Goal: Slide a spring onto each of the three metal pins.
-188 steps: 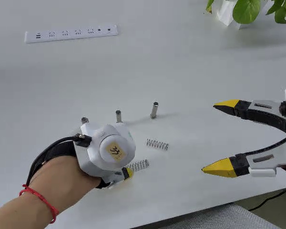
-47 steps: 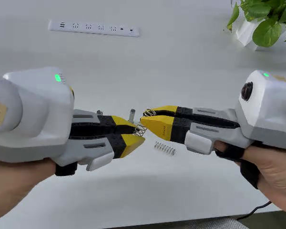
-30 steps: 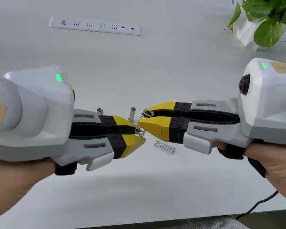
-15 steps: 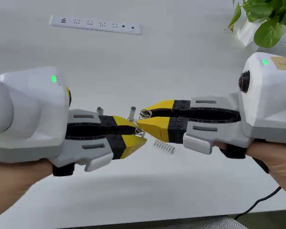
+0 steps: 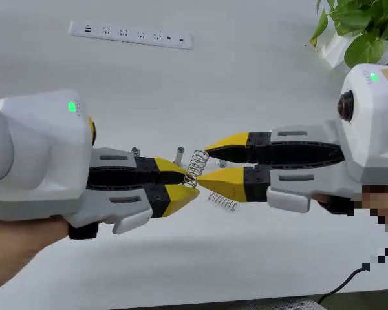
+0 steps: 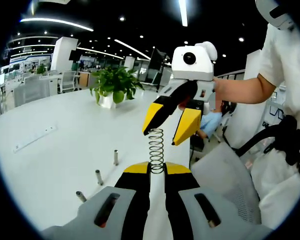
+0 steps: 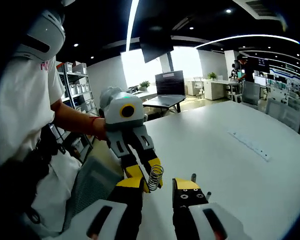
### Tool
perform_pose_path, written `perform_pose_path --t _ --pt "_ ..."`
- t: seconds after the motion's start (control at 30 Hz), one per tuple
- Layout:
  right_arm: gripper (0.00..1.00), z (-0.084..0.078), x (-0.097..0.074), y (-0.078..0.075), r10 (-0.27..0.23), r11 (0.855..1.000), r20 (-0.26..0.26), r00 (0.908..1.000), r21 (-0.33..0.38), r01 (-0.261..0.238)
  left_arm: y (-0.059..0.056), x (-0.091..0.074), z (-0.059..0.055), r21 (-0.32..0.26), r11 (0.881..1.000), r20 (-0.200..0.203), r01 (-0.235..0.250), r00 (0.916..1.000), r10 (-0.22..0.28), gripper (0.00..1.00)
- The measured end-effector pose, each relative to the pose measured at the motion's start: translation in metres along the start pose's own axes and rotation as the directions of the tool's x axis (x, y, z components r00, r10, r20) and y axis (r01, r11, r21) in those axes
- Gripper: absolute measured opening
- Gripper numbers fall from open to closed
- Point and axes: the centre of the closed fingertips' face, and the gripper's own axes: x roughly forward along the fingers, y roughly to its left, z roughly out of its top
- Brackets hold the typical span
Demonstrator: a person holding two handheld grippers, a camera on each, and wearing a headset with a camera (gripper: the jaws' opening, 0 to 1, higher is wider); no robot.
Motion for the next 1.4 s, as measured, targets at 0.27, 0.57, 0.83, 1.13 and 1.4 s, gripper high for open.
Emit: perform_pose_path --t 0.27,0.57,0.83,1.13,1.4 --pt "0.23 0.001 -0.007 0.002 0.112 0.975 -0.218 0.9696 -0.165 -0.149 -0.005 0.004 -0.002 0.042 0.999 -0.052 0.03 0.9982 -0.028 0.06" --pt "0.26 -0.007 -0.002 0.014 0.189 0.913 -0.413 0.8911 -0.26 -0.314 -0.013 0.008 -0.006 0.066 0.996 -0.094 0.067 0.9937 -0.061 0.06" --pt "0.21 -0.016 0.004 0.019 0.211 0.887 -0.468 0.8581 -0.278 -0.37 -0.016 0.01 -0.008 0.072 0.994 -0.107 0.079 0.9917 -0.071 0.06" --pt "0.16 -0.021 0.01 0.023 0.223 0.874 -0.497 0.8385 -0.28 -0.398 -0.02 0.012 -0.009 0.076 0.993 -0.113 0.092 0.9902 -0.083 0.06" --pt "0.11 -0.022 0.01 0.023 0.222 0.867 -0.514 0.8285 -0.285 -0.409 -0.02 0.013 -0.008 0.075 0.993 -0.112 0.095 0.9899 -0.087 0.06"
